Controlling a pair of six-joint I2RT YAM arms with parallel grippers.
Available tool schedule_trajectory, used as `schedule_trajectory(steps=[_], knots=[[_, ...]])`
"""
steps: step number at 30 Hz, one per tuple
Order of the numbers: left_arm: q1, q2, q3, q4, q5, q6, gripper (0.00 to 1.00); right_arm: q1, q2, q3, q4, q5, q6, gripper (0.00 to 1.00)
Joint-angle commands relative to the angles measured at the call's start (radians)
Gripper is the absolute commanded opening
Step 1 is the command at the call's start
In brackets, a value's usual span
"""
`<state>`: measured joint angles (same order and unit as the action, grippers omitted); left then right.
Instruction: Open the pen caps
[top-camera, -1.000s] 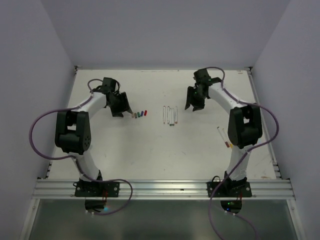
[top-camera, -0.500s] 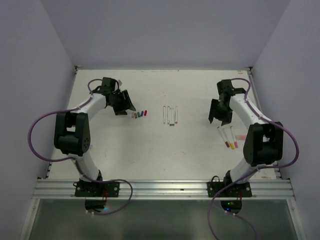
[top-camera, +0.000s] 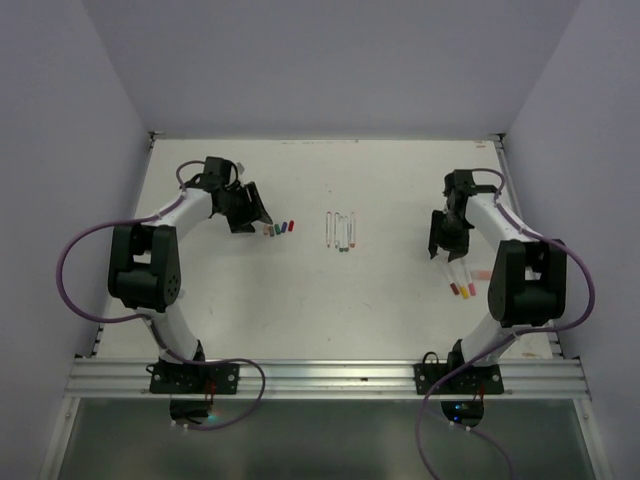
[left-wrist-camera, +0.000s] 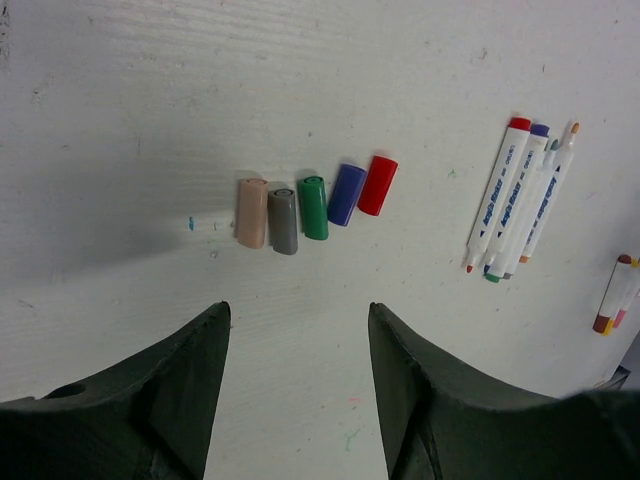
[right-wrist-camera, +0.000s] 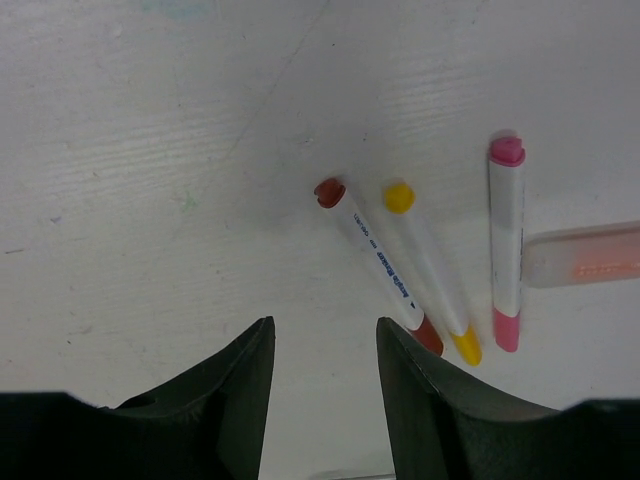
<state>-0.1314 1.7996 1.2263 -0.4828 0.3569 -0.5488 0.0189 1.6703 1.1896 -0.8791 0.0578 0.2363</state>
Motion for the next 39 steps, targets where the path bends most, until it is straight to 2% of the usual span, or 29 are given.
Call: schedule_trajectory(steps=[1, 25, 31, 34, 36, 39], knots=[[-0.002, -0.031, -0.004, 0.033, 0.017, -0.014, 0.61, 0.000, 0.023, -0.021, 0.034, -0.024, -0.048, 0.48], [-0.002, -0.094, -0.076, 0.073, 0.001, -0.042, 0.63, -0.016, 0.134, -0.065, 0.084, 0.037, -0.138, 0.44], [-0.002, -0.105, -0.079, 0.067, -0.013, -0.040, 0.63, -0.016, 0.169, -0.058, 0.075, -0.018, -0.149, 0.32], [-0.002, -0.109, -0.079, 0.059, -0.019, -0.039, 0.63, -0.016, 0.192, -0.048, 0.066, -0.042, -0.152, 0.18], [-0.002, -0.117, -0.080, 0.050, -0.024, -0.036, 0.63, -0.014, 0.200, -0.045, 0.063, -0.046, -0.149, 0.02], [-0.002, -0.135, -0.080, 0.035, -0.039, -0.030, 0.63, -0.016, 0.201, -0.012, 0.049, -0.050, -0.129, 0.00]])
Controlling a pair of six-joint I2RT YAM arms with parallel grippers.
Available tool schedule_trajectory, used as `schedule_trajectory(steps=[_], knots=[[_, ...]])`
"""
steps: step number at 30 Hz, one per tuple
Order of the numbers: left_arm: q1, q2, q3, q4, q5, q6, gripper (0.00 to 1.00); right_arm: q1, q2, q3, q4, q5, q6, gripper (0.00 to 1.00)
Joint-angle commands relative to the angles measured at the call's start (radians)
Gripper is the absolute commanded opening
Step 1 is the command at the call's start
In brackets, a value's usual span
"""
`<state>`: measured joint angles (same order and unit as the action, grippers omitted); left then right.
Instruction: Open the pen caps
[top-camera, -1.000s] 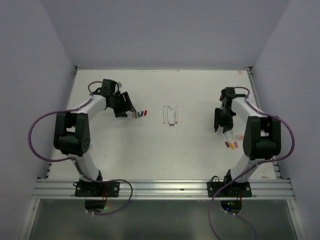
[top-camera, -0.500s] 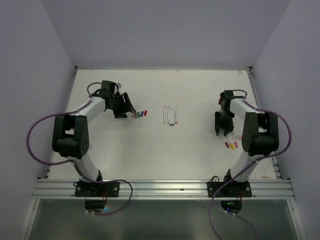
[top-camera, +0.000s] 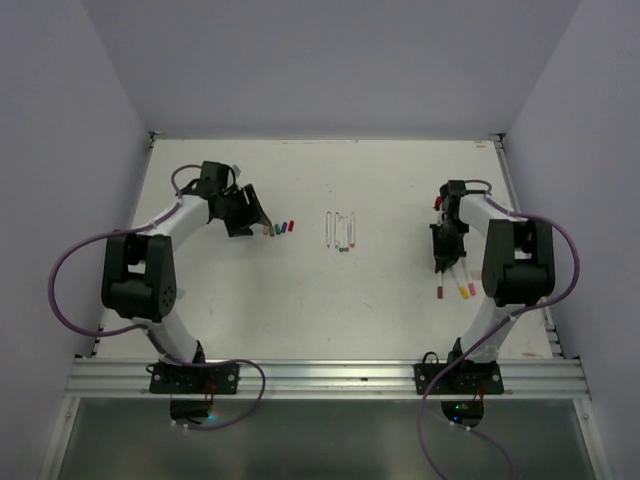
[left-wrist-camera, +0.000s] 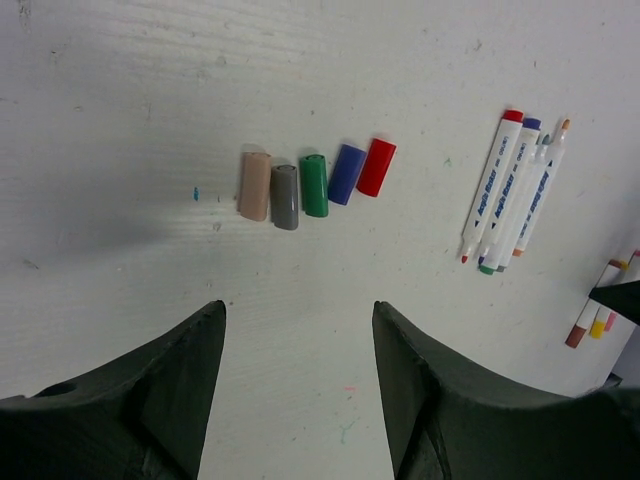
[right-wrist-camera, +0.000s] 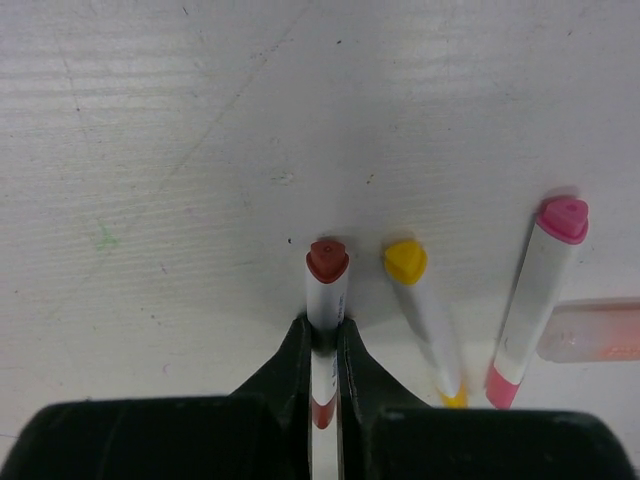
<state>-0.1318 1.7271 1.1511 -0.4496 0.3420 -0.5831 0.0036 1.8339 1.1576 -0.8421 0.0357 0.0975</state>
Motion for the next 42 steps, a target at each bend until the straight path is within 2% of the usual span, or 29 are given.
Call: schedule_trajectory(steps=[1, 3, 7, 10, 11, 13, 15, 17, 18, 20, 24, 28, 34, 39, 42], knots=[[-0.002, -0.072, -0.002, -0.001, -0.027, 0.006, 0.63, -0.001, 0.024, 0.052, 0.009, -0.031, 0.019, 0.00], [-0.002, -0.107, 0.002, -0.008, -0.047, 0.005, 0.63, 0.021, 0.008, 0.102, -0.002, -0.055, 0.048, 0.00], [-0.002, -0.161, 0.039, -0.029, -0.038, -0.020, 0.61, 0.117, -0.021, 0.321, -0.064, -0.123, 0.148, 0.00], [-0.009, -0.166, 0.041, 0.052, 0.142, -0.041, 0.53, 0.163, -0.030, 0.405, -0.054, -0.229, 0.249, 0.00], [-0.017, -0.166, 0.035, 0.151, 0.260, -0.049, 0.50, 0.173, -0.038, 0.410, -0.036, -0.275, 0.281, 0.00], [-0.055, -0.167, 0.021, 0.250, 0.345, -0.090, 0.47, 0.216, -0.047, 0.401, 0.044, -0.371, 0.373, 0.00], [-0.110, -0.146, 0.010, 0.426, 0.484, -0.145, 0.48, 0.258, -0.061, 0.361, 0.157, -0.454, 0.473, 0.00], [-0.150, -0.117, -0.013, 0.628, 0.573, -0.253, 0.54, 0.282, -0.074, 0.318, 0.253, -0.491, 0.553, 0.00], [-0.170, -0.109, -0.013, 0.664, 0.584, -0.276, 0.57, 0.298, -0.087, 0.280, 0.343, -0.514, 0.621, 0.00], [-0.224, -0.087, 0.007, 0.695, 0.588, -0.299, 0.57, 0.314, -0.087, 0.268, 0.391, -0.549, 0.684, 0.00], [-0.291, -0.057, 0.044, 0.646, 0.569, -0.252, 0.57, 0.338, -0.084, 0.290, 0.443, -0.605, 0.737, 0.00], [-0.307, -0.049, 0.074, 0.530, 0.516, -0.175, 0.56, 0.338, -0.096, 0.287, 0.463, -0.637, 0.763, 0.00], [-0.327, -0.038, 0.105, 0.451, 0.474, -0.107, 0.52, 0.335, -0.116, 0.271, 0.471, -0.669, 0.763, 0.00], [-0.327, -0.032, 0.162, 0.278, 0.397, -0.008, 0.51, 0.332, -0.130, 0.260, 0.468, -0.680, 0.749, 0.00], [-0.328, -0.029, 0.147, 0.235, 0.370, 0.005, 0.49, 0.331, -0.137, 0.260, 0.468, -0.678, 0.742, 0.00]])
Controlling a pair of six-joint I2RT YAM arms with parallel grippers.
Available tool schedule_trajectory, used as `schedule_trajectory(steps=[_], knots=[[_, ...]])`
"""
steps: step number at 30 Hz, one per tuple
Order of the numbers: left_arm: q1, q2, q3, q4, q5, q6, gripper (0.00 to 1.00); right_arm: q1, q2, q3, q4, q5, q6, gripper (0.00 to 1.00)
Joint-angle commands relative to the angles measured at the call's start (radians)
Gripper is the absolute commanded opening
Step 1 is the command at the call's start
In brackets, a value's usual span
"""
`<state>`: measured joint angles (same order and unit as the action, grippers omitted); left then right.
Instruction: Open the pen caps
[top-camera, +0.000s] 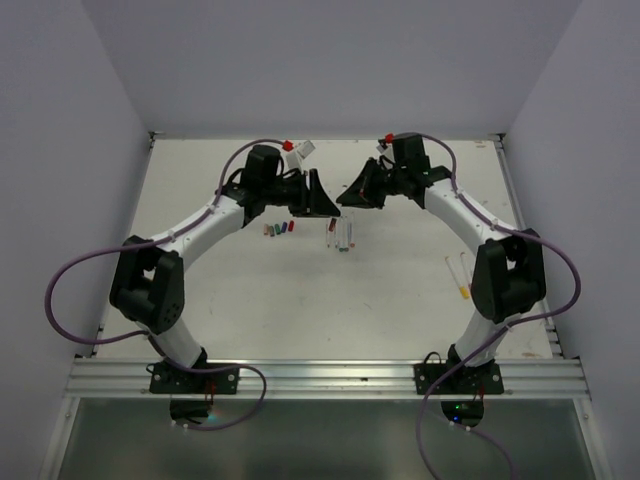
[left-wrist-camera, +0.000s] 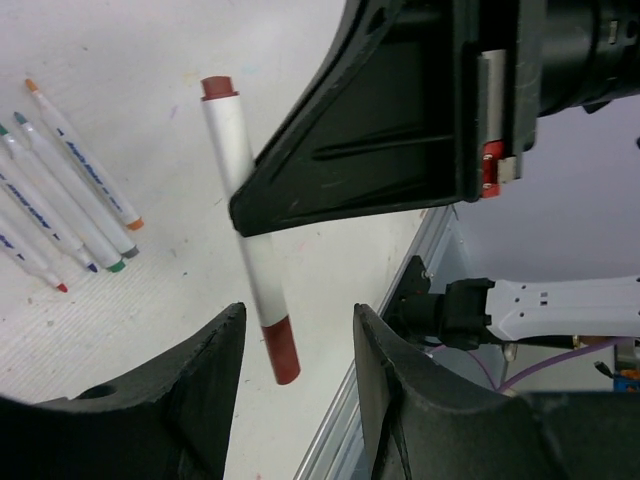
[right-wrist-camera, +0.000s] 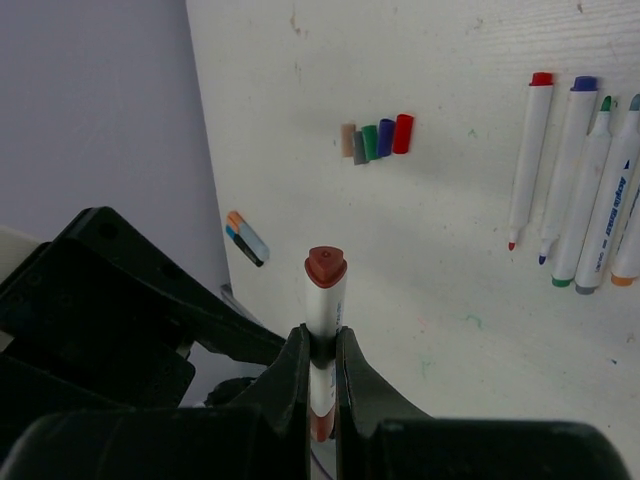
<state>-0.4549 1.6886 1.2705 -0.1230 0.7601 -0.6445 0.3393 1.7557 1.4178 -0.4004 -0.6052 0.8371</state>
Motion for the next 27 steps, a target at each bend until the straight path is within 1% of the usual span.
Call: schedule_trajectory(steps=[1, 6, 7, 8, 9, 10, 12, 17, 20, 22, 23, 25, 26, 27], knots=[[-0.004, 0.000, 0.018, -0.093, -0.051, 0.062, 0.50, -0.005, -0.061, 0.003, 0.026, -0.041, -0.003, 0.00], [-0.016, 0.003, -0.003, -0.061, -0.005, 0.039, 0.53, -0.006, -0.055, 0.010, 0.052, -0.056, 0.002, 0.00], [-0.019, 0.012, -0.006, -0.040, 0.028, 0.031, 0.53, -0.005, -0.055, 0.010, 0.058, -0.059, 0.005, 0.00], [-0.025, 0.014, -0.017, -0.023, 0.041, 0.020, 0.51, -0.006, -0.053, 0.009, 0.066, -0.059, 0.010, 0.00], [-0.027, 0.013, -0.025, -0.006, 0.050, -0.006, 0.47, -0.006, -0.053, 0.009, 0.067, -0.059, 0.010, 0.00], [-0.028, 0.008, -0.037, 0.038, 0.071, -0.021, 0.44, -0.006, -0.052, 0.009, 0.071, -0.056, 0.010, 0.00], [-0.028, 0.002, -0.053, 0.066, 0.085, -0.046, 0.40, -0.010, -0.055, 0.004, 0.075, -0.051, 0.010, 0.00], [-0.028, 0.003, -0.069, 0.080, 0.122, -0.055, 0.37, -0.025, -0.058, -0.013, 0.106, -0.064, 0.019, 0.00], [-0.030, 0.002, -0.089, 0.106, 0.134, -0.087, 0.28, -0.025, -0.062, -0.019, 0.113, -0.073, 0.019, 0.00], [-0.030, 0.014, -0.088, 0.157, 0.142, -0.112, 0.03, -0.026, -0.062, -0.022, 0.118, -0.085, 0.019, 0.00], [-0.028, 0.020, -0.083, 0.157, 0.142, -0.122, 0.00, -0.025, -0.059, -0.026, 0.124, -0.091, 0.019, 0.00], [-0.028, 0.040, -0.051, 0.128, 0.107, -0.142, 0.00, -0.023, -0.056, -0.022, 0.120, -0.084, -0.002, 0.00], [-0.028, 0.049, -0.028, 0.074, 0.075, -0.136, 0.00, -0.020, -0.050, 0.002, 0.074, -0.070, -0.025, 0.00], [-0.028, 0.072, -0.001, -0.064, -0.027, -0.107, 0.00, -0.013, -0.045, 0.030, 0.028, -0.047, -0.059, 0.00]])
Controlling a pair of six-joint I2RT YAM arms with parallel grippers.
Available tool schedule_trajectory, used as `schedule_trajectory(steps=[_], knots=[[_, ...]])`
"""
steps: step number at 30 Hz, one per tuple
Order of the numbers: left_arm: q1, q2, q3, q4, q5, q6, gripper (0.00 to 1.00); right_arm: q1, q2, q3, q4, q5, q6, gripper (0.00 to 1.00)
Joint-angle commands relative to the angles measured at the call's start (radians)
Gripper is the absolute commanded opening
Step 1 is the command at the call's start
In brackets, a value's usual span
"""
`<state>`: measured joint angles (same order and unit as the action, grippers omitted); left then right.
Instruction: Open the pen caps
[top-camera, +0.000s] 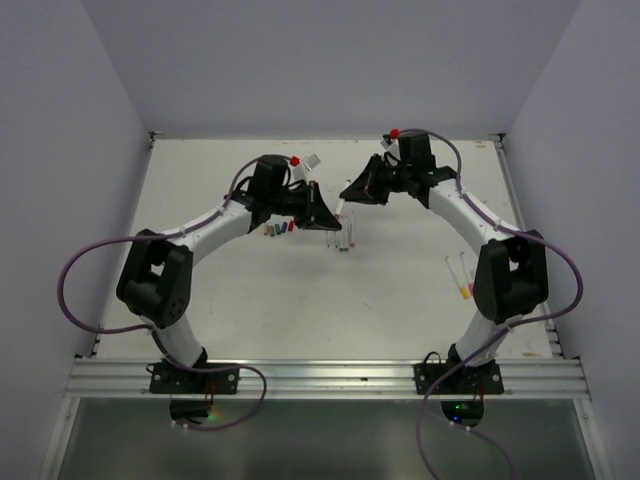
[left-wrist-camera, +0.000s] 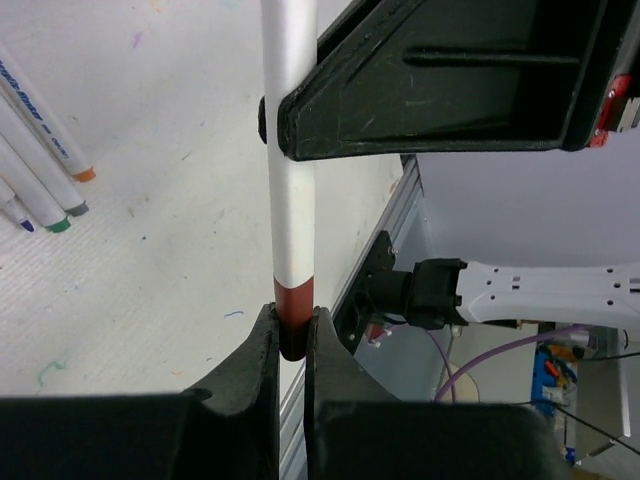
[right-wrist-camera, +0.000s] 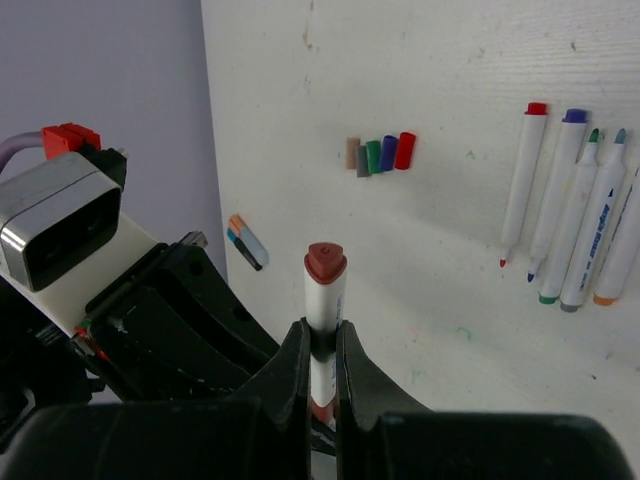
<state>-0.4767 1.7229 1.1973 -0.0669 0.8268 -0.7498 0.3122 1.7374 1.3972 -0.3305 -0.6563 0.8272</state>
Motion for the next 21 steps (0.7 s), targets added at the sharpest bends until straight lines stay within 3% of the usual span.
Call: schedule_trajectory(steps=[1, 3, 4, 6, 8, 12, 14, 15, 17, 18, 20, 21], knots=[[-0.008, 0.056, 0.158, -0.210, -0.156, 0.024, 0.00, 0.024, -0.021, 0.086, -0.092, 0.061, -0.125, 0.00], [-0.010, 0.127, 0.250, -0.464, -0.329, 0.099, 0.00, 0.053, 0.010, 0.195, -0.246, 0.150, -0.187, 0.00], [-0.022, 0.142, 0.331, -0.514, -0.375, 0.124, 0.00, 0.068, 0.020, 0.247, -0.286, 0.250, -0.221, 0.00], [-0.048, 0.150, 0.367, -0.547, -0.440, 0.182, 0.00, 0.079, 0.027, 0.273, -0.346, 0.340, -0.232, 0.00], [-0.082, 0.139, 0.343, -0.499, -0.367, 0.229, 0.00, 0.084, 0.021, 0.270, -0.314, 0.399, -0.218, 0.00], [-0.083, 0.006, 0.127, -0.077, 0.046, 0.176, 0.00, 0.068, 0.019, 0.261, -0.208, 0.325, -0.183, 0.00], [-0.082, -0.043, 0.036, 0.081, 0.133, 0.083, 0.00, 0.033, 0.033, 0.244, -0.124, 0.196, -0.126, 0.00], [-0.076, -0.068, -0.044, 0.239, 0.235, 0.038, 0.00, 0.022, 0.031, 0.224, -0.070, 0.152, -0.099, 0.00], [-0.056, -0.081, -0.117, 0.388, 0.313, -0.102, 0.00, -0.019, 0.025, 0.146, 0.131, 0.043, 0.011, 0.00], [-0.051, -0.101, -0.161, 0.553, 0.351, -0.152, 0.00, -0.033, 0.027, 0.119, 0.213, -0.061, 0.062, 0.00], [-0.033, -0.123, -0.244, 0.666, 0.371, -0.257, 0.00, -0.054, 0.024, 0.065, 0.379, -0.121, 0.162, 0.00], [-0.030, -0.143, -0.269, 0.806, 0.386, -0.294, 0.00, -0.059, 0.018, 0.047, 0.431, -0.172, 0.191, 0.00]])
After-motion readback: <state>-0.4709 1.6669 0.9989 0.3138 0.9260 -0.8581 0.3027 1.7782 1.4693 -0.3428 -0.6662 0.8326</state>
